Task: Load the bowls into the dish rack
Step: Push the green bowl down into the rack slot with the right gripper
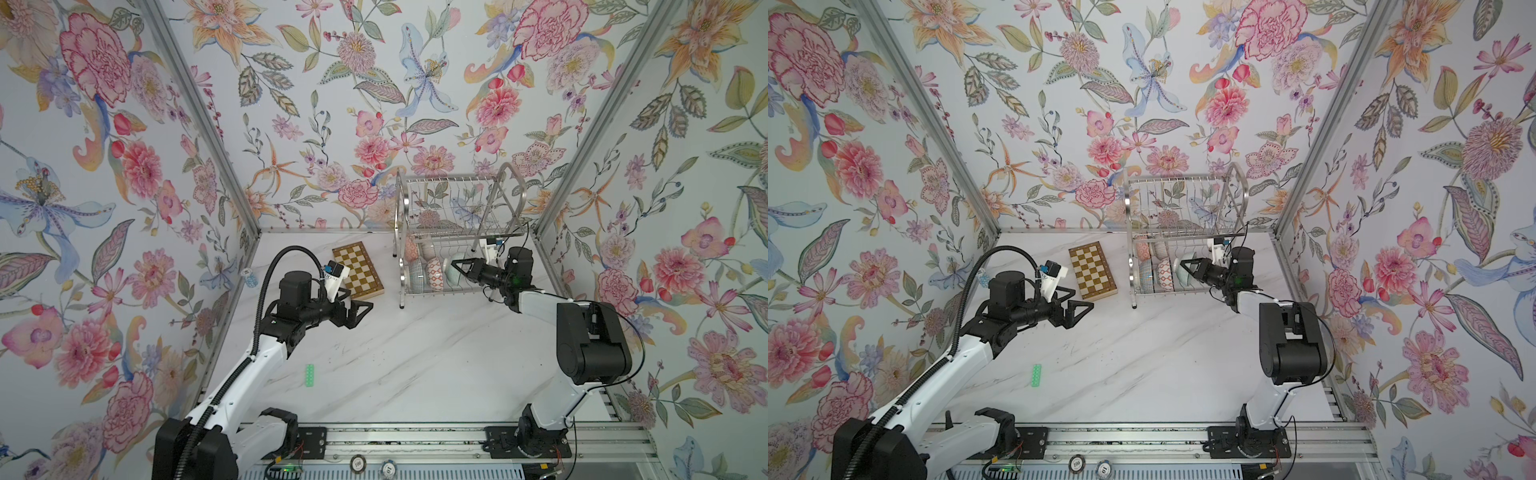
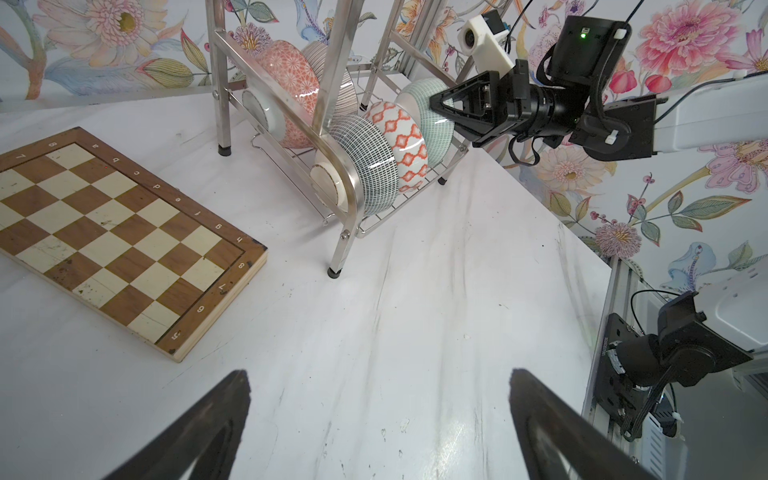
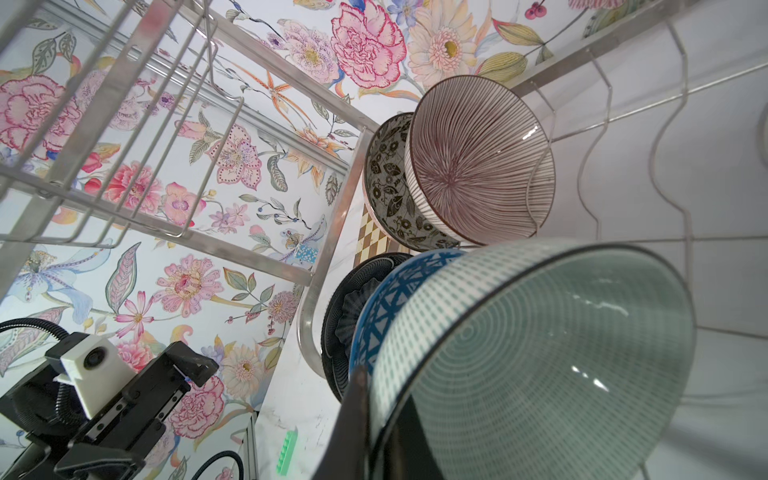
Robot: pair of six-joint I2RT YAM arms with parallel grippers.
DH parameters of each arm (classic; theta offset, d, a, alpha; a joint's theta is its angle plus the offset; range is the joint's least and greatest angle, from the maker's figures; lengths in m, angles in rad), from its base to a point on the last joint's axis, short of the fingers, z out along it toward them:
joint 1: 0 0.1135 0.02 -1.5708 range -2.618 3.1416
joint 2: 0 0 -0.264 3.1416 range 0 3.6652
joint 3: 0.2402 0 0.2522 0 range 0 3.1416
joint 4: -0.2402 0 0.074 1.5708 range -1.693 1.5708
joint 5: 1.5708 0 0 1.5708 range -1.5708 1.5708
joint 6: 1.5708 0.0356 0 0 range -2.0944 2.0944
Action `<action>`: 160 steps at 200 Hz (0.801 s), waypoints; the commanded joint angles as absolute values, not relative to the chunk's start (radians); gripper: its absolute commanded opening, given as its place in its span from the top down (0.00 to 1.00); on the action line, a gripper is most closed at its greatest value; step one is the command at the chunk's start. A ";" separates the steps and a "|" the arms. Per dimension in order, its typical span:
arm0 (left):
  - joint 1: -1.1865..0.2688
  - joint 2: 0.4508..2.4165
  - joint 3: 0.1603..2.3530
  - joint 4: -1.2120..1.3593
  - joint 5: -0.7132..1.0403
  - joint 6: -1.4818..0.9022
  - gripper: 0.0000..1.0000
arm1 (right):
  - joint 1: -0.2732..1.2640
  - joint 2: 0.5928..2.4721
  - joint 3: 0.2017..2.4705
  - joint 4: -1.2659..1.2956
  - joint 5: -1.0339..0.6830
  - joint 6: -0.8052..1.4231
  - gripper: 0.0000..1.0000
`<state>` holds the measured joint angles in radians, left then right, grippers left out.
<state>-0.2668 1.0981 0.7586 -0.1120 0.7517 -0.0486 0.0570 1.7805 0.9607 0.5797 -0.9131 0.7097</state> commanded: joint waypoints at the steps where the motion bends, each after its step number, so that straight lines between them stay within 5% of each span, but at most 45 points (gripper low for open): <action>1: -0.279 1.097 0.757 -0.132 0.747 -0.026 0.01 | 0.046 1.804 1.007 0.596 -0.994 0.648 0.98; 160: -0.286 1.153 0.771 -0.140 0.767 -0.017 0.01 | 0.024 1.907 1.099 0.486 -1.118 0.567 0.98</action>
